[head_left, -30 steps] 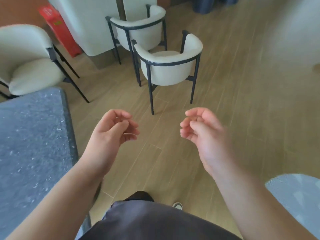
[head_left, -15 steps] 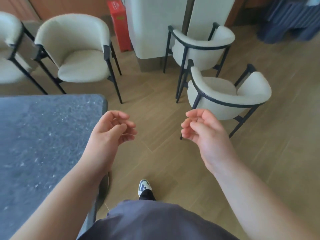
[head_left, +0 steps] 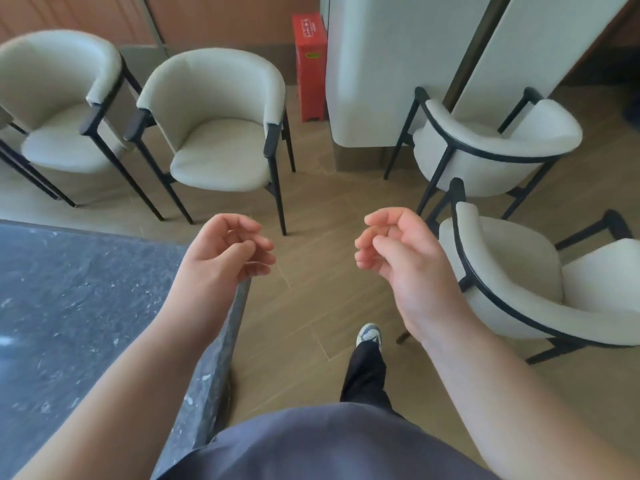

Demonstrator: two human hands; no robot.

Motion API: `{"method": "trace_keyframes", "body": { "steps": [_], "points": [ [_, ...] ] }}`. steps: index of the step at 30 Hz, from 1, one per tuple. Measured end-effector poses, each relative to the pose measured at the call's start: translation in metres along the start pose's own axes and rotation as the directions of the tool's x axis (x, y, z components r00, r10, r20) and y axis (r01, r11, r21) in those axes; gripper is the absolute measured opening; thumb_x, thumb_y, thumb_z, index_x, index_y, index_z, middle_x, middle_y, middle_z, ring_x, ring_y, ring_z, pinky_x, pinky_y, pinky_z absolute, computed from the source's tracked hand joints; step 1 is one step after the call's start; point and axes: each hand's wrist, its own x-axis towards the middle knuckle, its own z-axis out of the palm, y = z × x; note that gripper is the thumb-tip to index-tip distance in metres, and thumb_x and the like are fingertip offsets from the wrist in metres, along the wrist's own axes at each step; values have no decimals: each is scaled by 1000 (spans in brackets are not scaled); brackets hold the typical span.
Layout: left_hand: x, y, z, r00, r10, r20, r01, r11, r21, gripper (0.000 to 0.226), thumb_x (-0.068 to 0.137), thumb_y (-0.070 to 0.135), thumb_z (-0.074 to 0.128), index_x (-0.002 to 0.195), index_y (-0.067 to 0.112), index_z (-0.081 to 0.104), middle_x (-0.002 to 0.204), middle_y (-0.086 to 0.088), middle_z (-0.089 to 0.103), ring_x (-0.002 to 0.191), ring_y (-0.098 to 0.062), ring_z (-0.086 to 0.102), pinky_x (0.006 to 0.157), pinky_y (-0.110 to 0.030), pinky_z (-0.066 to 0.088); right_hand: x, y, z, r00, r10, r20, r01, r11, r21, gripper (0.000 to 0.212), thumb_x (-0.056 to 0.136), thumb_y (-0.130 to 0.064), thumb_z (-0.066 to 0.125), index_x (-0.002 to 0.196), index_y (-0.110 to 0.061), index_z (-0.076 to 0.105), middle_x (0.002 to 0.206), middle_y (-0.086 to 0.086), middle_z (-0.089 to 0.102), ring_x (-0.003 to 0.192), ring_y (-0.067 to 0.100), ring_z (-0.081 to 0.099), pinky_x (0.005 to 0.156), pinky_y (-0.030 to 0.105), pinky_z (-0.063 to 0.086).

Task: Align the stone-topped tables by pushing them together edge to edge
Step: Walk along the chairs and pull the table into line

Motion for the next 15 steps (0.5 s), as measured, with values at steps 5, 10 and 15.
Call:
{"method": "trace_keyframes", "body": {
  "steps": [5,10,15],
  "points": [
    [96,6,32,997,28,-75,-28,1000,12,21,87,3,49,102,11,61,87,-5,69,82,-24,68,77,-33,57,105,-9,-25,997,-11,82,10,1000,9,24,86,-7,47,104,-12,61,81,2,68,75,19,64,75,32,56],
    [180,20,56,971,14,-238,-23,999,-39,21,91,-2,47,104,9,60,86,-5,68,81,-24,67,79,-41,55,216,-32,-33,973,35,227,-20,998,-67,24,90,1,45,105,-10,61,80,-1,69,74,17,64,77,32,58],
    [227,20,51,913,0,-407,-23,998,-52,23,84,8,50,105,11,61,85,-3,69,82,-25,68,75,-33,58,321,-47,-3,928,68,367,-6,986,-168,26,95,3,43,105,-13,61,80,-1,68,76,17,65,77,33,59]
  ]
}}
